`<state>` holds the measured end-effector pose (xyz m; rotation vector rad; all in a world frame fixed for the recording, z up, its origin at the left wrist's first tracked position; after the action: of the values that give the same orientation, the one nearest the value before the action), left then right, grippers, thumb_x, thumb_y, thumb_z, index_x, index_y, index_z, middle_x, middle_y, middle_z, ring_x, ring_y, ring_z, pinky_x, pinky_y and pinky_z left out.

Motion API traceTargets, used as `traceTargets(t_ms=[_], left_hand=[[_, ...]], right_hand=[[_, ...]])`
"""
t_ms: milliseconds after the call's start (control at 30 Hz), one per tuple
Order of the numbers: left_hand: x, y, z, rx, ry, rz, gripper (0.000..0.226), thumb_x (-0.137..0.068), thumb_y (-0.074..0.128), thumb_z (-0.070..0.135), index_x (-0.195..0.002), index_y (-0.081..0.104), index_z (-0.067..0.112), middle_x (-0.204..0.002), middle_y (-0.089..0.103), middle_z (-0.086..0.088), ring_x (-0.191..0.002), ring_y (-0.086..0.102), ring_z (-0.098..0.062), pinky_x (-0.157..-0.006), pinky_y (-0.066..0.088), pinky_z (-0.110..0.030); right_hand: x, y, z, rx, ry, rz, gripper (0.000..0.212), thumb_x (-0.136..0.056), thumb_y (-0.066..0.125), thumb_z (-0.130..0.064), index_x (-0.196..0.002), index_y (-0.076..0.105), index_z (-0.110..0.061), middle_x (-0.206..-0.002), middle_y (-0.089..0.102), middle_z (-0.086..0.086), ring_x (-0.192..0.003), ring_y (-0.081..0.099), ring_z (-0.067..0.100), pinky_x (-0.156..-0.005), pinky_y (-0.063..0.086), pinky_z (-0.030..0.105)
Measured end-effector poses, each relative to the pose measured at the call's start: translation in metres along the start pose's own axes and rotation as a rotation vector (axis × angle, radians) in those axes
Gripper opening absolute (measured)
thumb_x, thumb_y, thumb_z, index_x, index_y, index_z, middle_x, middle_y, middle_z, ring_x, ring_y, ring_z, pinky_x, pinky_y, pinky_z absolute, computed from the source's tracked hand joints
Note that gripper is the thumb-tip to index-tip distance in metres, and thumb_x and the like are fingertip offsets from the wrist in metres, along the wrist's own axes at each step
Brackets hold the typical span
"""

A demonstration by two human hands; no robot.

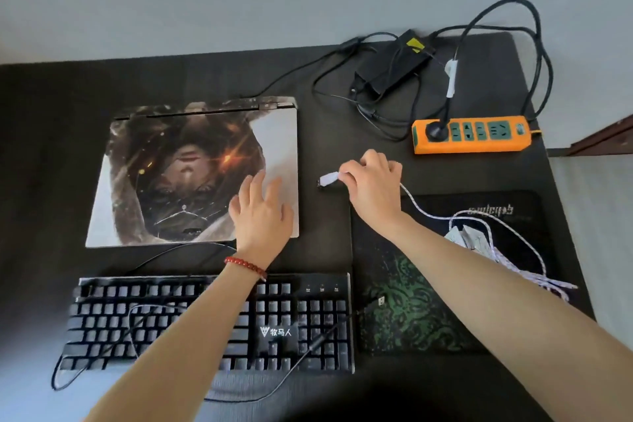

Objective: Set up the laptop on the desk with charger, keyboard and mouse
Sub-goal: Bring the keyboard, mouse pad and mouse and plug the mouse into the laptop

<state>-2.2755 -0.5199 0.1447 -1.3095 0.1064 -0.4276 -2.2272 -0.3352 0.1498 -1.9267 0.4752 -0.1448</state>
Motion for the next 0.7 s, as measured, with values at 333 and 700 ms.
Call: traceTargets(t_ms=[333,700], left_hand=[[-0.027,0.026,0.007,0.003,-0.045,0.162,0.045,-0.092,0.039,0.033,-0.136,0.040,0.028,-0.152,0.028,-0.005,-0.142,0.016,-0.026,-0.112,0.007,-0.056],[-0.030,0.029,0.004,-0.034,-0.064,0.238,0.045,-0.090,0.032,0.032,-0.135,0.041,0.032,-0.151,0.031,-0.003,-0.141,0.020,-0.026,-0.112,0.010,-0.055]], right_hand=[[0.009,0.043,-0.005,0.052,0.062,-0.026,0.023,-0.085,0.057,-0.025,-0.107,0.065,-0.025,-0.105,0.061,0.005,-0.103,0.054,0.029,-0.100,0.029,0.057],[-0.006,0.043,-0.016,-0.080,0.079,0.066,0.018,-0.085,0.056,-0.023,-0.099,0.067,-0.022,-0.102,0.063,0.002,-0.106,0.053,0.028,-0.106,0.021,0.060]])
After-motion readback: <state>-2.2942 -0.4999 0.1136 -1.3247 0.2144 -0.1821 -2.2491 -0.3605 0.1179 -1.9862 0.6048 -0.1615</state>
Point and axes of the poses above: each hand's wrist, its own x-axis away from the middle knuckle, its own y-axis out of the palm, z = x × y, the point moved 6 cm from there along -x, towards the middle knuckle
